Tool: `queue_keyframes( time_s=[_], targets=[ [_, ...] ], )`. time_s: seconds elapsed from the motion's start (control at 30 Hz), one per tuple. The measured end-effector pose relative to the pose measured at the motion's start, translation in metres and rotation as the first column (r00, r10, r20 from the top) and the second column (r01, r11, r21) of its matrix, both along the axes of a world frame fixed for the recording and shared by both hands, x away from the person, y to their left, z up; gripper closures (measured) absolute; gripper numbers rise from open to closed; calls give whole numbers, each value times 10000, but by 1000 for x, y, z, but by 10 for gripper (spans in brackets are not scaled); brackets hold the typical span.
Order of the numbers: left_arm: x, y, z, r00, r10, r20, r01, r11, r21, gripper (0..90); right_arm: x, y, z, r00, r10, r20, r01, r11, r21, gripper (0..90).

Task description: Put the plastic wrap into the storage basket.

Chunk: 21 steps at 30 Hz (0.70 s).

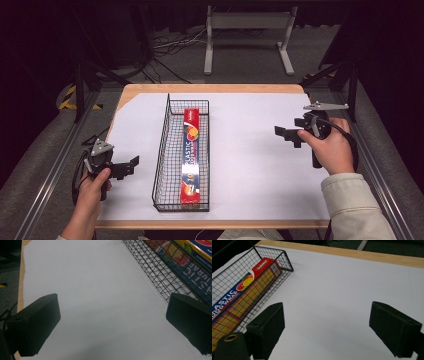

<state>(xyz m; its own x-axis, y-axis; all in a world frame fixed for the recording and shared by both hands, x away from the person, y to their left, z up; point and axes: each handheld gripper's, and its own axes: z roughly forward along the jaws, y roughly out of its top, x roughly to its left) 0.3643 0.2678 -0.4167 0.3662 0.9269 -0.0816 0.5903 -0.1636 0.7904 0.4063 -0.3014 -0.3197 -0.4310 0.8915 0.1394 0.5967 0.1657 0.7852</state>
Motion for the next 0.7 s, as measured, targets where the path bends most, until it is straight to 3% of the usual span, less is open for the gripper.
queue_keyframes(
  time_s=[0.7],
  targets=[
    [-10,5,-8,10000,-8,-50,7,10000,-60,1,-15,-16,-54,9987,504,10,-503,9983,-296,148]
  ],
)
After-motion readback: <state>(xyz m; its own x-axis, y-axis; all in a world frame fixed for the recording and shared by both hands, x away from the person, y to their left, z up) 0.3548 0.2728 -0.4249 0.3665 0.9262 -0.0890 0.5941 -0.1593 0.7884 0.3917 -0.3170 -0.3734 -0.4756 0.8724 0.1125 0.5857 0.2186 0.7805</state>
